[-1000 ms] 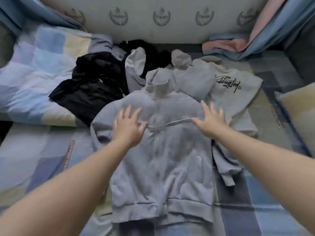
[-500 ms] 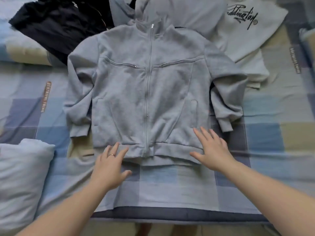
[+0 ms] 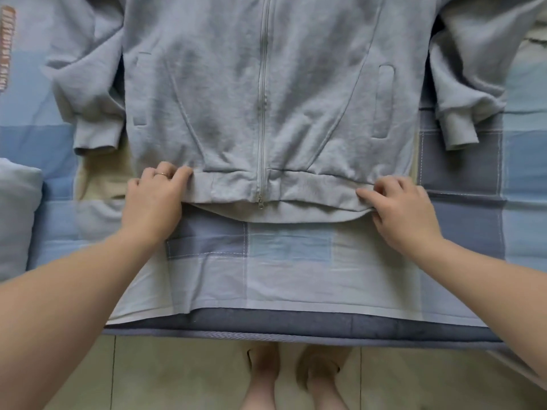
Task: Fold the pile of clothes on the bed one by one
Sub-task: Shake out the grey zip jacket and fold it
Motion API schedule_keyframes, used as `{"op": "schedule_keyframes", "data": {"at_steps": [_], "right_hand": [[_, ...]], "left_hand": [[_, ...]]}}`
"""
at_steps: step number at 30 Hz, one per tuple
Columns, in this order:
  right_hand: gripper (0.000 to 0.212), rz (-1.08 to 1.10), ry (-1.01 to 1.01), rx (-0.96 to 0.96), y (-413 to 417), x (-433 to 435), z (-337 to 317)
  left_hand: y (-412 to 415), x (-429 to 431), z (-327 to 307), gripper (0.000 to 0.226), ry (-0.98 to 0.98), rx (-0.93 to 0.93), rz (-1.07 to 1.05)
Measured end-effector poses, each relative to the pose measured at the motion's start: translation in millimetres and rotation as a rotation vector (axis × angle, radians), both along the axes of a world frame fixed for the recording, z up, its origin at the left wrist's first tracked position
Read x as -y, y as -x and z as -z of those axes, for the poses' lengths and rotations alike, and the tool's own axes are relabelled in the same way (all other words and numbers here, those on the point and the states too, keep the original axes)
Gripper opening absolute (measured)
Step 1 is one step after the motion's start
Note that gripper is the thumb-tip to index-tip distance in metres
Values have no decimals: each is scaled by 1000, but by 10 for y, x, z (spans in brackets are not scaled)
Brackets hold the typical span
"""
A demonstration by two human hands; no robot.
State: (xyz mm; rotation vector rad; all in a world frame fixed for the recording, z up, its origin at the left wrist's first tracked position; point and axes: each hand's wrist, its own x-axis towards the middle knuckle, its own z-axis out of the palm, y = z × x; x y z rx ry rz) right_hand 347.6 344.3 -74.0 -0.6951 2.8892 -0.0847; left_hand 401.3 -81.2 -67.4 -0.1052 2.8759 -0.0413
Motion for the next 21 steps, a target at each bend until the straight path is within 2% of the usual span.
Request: {"op": "schedule_keyframes", "data": {"at_steps": [2,4,7,11,16,21], "right_hand": [[39,-37,-6,-47,0,-79,-53],[39,-34,-9,-21,-64,-156,-173],[39,-15,-10,47,-246,-286,-453],[32,-20,-123,163,-662,-474,-782],[41,-25,-211,253,-1121,-482,-844],[27,74,-380,476,-1403,-578,-698]], "left_hand": [[39,67,-41,37,6,-28,64],[10,106,-150,26,-30,-18,102],[-168,101,-410,23,-64,40,153],[-633,-16,-649,14,-48,229,125],[-1124,-190,-692,21,-17,403,75],[-1483,-259,-592,30,18,587,39]]}}
